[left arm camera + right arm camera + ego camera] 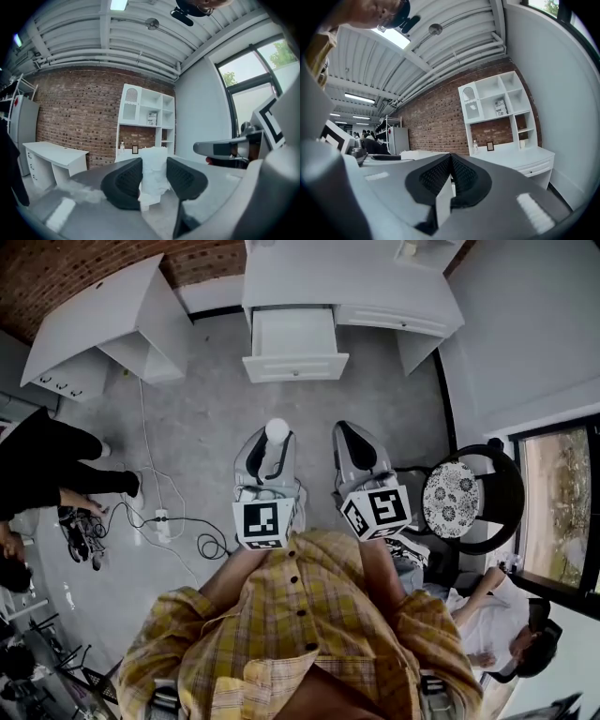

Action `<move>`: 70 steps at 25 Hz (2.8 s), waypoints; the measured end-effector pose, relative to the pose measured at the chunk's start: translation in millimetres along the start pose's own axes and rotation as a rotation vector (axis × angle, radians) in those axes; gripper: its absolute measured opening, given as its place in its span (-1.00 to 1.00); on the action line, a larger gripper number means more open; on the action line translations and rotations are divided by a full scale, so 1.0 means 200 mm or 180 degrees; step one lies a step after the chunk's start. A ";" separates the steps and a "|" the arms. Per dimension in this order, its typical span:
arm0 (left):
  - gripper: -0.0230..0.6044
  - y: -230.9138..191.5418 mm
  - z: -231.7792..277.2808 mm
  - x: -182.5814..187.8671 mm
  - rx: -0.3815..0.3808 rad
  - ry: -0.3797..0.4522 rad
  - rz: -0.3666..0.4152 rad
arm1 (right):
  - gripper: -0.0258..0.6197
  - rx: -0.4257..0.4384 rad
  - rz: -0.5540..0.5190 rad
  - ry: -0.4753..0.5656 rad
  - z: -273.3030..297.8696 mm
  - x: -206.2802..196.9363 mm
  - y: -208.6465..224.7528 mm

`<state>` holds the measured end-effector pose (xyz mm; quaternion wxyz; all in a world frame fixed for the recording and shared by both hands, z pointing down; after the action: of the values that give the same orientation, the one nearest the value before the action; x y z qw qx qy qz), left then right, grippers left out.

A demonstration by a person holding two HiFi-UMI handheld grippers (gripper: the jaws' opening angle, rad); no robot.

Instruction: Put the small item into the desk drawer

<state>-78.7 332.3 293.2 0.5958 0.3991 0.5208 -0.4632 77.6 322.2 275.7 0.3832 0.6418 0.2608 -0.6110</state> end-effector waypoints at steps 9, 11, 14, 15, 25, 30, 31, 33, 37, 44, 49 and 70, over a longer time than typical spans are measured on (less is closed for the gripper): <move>-0.39 -0.20 0.59 0.11 -0.0006 -0.0054 0.0019 | -0.92 -0.0001 0.0009 -0.0089 0.53 0.10 0.31; -0.39 -0.24 0.71 0.12 -0.0031 -0.0086 0.0031 | -0.92 -0.0017 0.0022 -0.0113 0.64 0.11 0.37; -0.39 -0.29 0.87 0.12 -0.0066 -0.0128 0.0038 | -0.92 -0.0040 0.0035 -0.0144 0.78 0.11 0.46; -0.39 -0.30 0.92 0.12 -0.0079 -0.0143 0.0039 | -0.92 -0.0050 0.0041 -0.0155 0.82 0.11 0.49; -0.39 -0.42 1.23 0.05 -0.0178 -0.0343 0.0006 | -0.92 -0.0175 0.0148 -0.0315 1.09 0.03 0.65; -0.39 -0.47 1.37 -0.01 -0.0174 -0.0455 -0.0001 | -0.92 -0.0181 0.0195 -0.0381 1.20 -0.01 0.73; -0.39 -0.47 1.40 -0.02 -0.0174 -0.0476 0.0000 | -0.92 -0.0184 0.0208 -0.0391 1.21 -0.02 0.75; -0.39 -0.47 1.47 -0.05 -0.0174 -0.0515 0.0007 | -0.92 -0.0190 0.0229 -0.0411 1.25 -0.04 0.81; -0.39 -0.49 1.62 -0.09 -0.0147 -0.0613 0.0018 | -0.92 -0.0161 0.0285 -0.0475 1.37 -0.08 0.92; -0.39 -0.51 1.88 -0.16 -0.0111 -0.0823 0.0006 | -0.92 -0.0108 0.0373 -0.0593 1.55 -0.12 1.09; -0.39 -0.55 2.06 -0.24 -0.0129 -0.1024 -0.0057 | -0.92 -0.0100 0.0437 -0.0696 1.67 -0.20 1.20; -0.39 -0.66 2.58 -0.69 -0.0112 -0.1649 -0.0238 | -0.92 -0.0118 0.0716 -0.1135 1.96 -0.57 1.51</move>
<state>-80.2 -175.6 503.0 0.6986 0.2372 0.3732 -0.5625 77.0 -152.0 456.5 0.5008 0.5414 0.1267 -0.6634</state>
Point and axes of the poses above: the fingertips, and each gripper's own axes: z forward along the fingers, y to its right, x out of its top, the point moved 6 cm from there along -z, backward along the fingers, and after that the axes turned 6 degrees about x, right-handed, at the moved point
